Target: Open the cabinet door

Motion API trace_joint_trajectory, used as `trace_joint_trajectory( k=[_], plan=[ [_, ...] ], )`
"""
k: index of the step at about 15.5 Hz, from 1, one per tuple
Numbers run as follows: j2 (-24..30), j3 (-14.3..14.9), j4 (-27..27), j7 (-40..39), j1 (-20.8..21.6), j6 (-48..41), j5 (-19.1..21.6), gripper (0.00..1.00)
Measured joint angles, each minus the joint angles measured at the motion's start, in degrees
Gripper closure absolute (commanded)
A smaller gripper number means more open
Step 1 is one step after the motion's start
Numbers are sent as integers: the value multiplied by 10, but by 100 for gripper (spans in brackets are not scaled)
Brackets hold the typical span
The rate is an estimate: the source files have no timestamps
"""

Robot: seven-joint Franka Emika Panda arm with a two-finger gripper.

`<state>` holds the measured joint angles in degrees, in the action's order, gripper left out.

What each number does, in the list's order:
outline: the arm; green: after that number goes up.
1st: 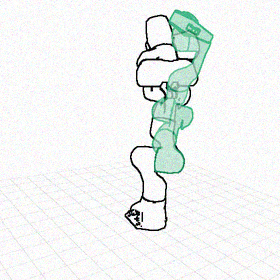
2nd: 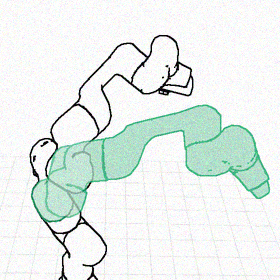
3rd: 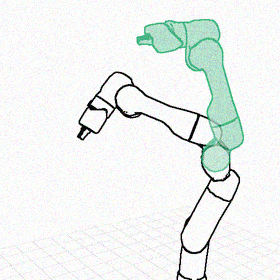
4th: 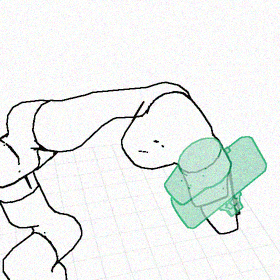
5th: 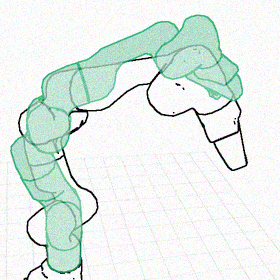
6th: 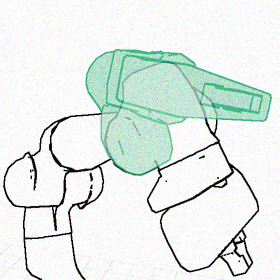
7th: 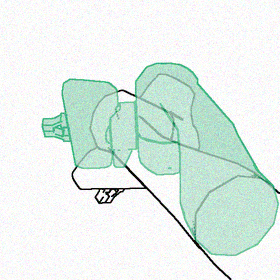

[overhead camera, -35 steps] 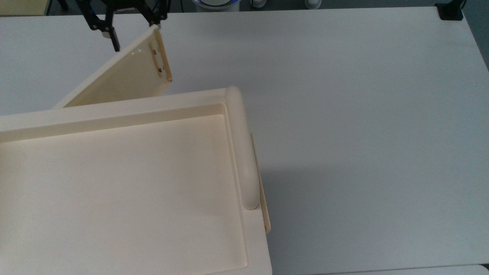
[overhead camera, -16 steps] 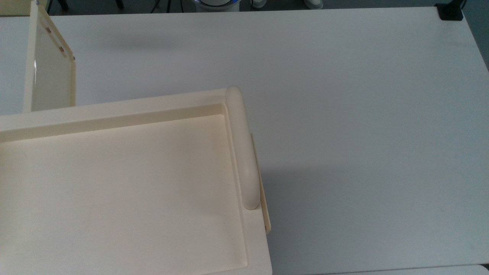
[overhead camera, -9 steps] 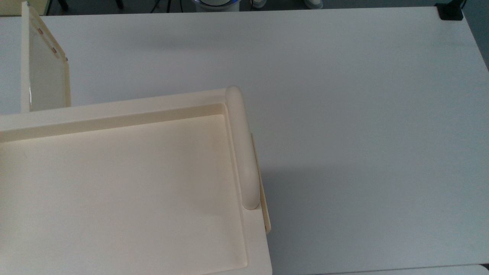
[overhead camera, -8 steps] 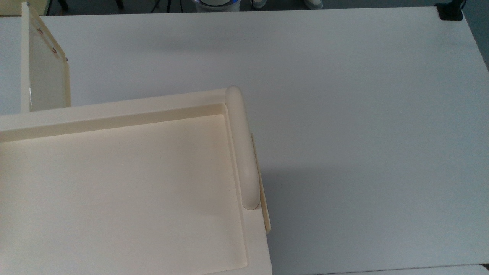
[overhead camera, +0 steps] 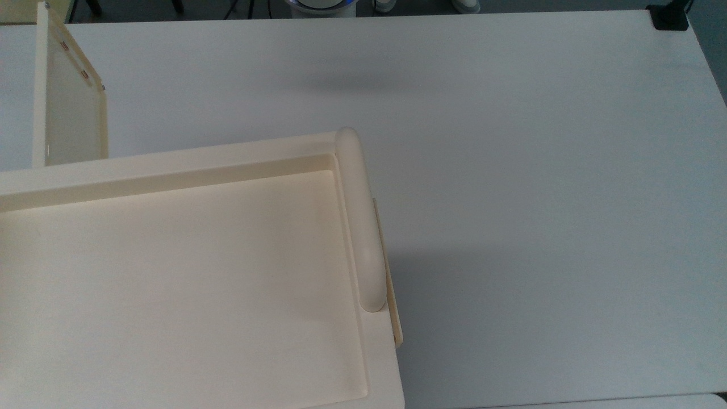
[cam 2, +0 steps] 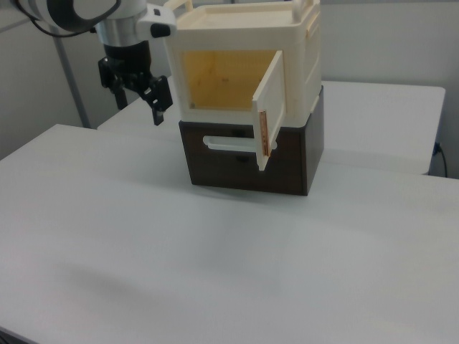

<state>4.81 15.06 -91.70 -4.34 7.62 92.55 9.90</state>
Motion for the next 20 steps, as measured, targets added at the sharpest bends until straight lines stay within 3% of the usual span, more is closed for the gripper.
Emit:
trace_joint_trajectory(
  k=[6,12,20],
  plan=[
    [-38,-6,-3,14,15,0,-25,0],
    [-54,-47,0,13,-19,0,-31,0],
    [-50,-53,3,9,-29,0,-47,0]
  ],
)
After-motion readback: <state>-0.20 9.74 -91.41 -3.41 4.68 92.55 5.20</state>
